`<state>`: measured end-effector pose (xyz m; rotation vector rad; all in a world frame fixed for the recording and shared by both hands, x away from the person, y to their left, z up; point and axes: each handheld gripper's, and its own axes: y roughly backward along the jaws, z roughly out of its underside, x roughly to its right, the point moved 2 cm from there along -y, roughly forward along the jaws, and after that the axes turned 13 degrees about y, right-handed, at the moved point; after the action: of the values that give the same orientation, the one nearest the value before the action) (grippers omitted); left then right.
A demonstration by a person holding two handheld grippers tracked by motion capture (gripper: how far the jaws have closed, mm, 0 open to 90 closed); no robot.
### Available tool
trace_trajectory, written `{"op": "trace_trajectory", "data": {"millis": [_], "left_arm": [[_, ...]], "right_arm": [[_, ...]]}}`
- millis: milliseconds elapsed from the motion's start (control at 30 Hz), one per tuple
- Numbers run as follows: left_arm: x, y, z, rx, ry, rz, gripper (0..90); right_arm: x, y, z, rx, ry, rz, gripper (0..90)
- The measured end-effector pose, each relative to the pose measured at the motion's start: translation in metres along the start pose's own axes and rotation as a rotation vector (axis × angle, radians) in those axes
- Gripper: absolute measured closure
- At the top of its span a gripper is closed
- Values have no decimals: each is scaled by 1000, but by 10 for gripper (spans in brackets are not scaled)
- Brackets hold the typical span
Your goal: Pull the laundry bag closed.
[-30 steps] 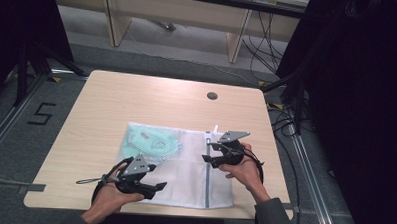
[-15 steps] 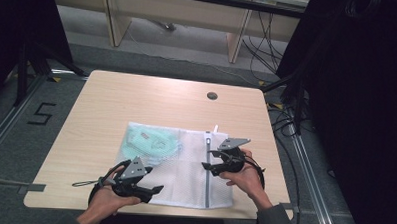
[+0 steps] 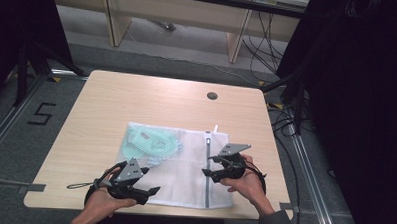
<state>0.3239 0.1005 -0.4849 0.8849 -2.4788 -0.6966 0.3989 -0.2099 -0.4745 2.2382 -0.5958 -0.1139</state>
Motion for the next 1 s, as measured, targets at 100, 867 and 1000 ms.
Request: {"op": "trace_trajectory", "data": {"millis": [100, 867, 1000], "left_arm": [[0, 2, 1, -5, 5, -2, 279], [-5, 13, 6, 24, 33, -21, 270], [-6, 14, 7, 45, 52, -26, 268]], "right_arm": [[-2, 0, 2, 23, -11, 1, 365], [-20, 7, 14, 8, 1, -6, 325], [-24, 10, 16, -5, 6, -2, 319]]}}
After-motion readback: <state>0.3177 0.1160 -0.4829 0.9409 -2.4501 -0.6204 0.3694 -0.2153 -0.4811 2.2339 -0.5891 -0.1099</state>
